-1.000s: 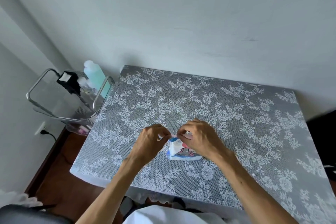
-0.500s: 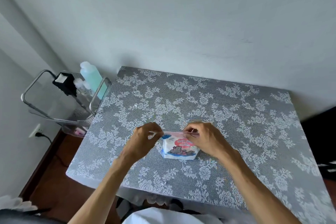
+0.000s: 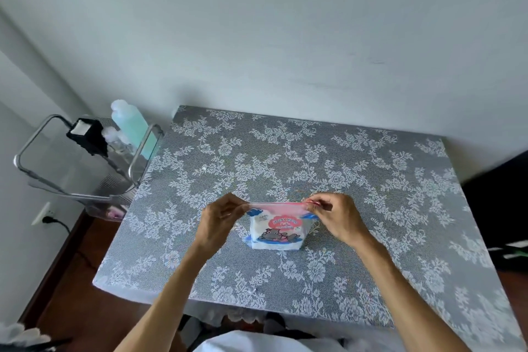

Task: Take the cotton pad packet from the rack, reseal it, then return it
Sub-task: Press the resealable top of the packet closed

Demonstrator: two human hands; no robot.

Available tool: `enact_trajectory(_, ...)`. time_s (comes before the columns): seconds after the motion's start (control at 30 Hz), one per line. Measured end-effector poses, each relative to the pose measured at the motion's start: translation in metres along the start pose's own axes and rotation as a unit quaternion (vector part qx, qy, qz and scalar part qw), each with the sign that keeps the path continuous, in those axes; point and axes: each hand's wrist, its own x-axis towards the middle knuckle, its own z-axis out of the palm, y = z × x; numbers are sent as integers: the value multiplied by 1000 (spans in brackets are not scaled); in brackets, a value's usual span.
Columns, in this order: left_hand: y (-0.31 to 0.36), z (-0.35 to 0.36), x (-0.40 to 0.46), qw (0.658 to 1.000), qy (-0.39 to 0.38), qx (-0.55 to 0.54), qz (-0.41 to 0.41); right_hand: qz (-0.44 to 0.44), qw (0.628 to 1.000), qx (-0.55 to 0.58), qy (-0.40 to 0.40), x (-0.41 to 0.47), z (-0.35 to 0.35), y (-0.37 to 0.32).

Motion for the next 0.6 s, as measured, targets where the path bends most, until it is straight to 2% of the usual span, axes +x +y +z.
enact_trajectory(0.13,2,-1,0,999,-3,43,3,2,1000,18,-15,0,2,-2)
enact_trajectory(0.23,12,5,4,987,-3,155,39,-16,999,14,-25,2,7,-2)
enact_trajectory(0.37,32,29,19,962,-43,254,92,26,997,56,-36,5,9,-4)
enact_trajectory(0.6,40,38,35,956,-80,270,88,76,991,106,-43,6,10,-2)
